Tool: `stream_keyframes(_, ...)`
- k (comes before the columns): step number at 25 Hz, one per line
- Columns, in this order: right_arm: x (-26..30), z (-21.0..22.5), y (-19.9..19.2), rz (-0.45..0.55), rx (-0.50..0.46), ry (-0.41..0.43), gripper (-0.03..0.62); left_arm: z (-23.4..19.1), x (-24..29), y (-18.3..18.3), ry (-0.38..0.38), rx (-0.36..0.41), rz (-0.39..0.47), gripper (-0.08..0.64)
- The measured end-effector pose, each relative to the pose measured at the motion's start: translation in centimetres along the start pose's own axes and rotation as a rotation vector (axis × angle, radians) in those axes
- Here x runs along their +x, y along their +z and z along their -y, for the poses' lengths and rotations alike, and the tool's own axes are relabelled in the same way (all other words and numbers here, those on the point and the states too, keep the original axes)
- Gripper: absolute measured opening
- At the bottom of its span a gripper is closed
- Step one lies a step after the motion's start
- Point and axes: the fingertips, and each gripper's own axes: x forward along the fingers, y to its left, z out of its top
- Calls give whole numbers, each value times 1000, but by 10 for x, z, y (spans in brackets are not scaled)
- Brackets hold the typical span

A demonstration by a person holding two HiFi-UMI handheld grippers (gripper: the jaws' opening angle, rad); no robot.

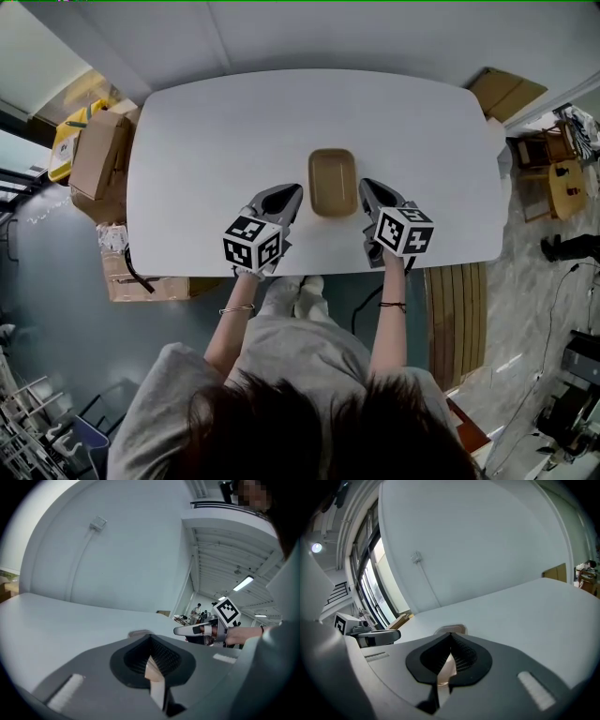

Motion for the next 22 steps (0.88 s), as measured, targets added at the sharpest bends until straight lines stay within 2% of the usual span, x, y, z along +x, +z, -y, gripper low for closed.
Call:
stream_keyframes(5,5,8,-9,-42,-14,-41,15,-5,3,-8,6,-18,-18,-11)
stream_keyframes(7,8,11,-14,-60,0,-43,82,-6,5,-12,6,-24,-24,-10)
stream_keyframes(8,10,12,-17,-68,7,-44,87,-7,6,-14,6,-28,-28,-10)
stream_keyframes(22,24,24,-36,-139,40,-57,101,-11,9,-28,16,-52,-54,-9)
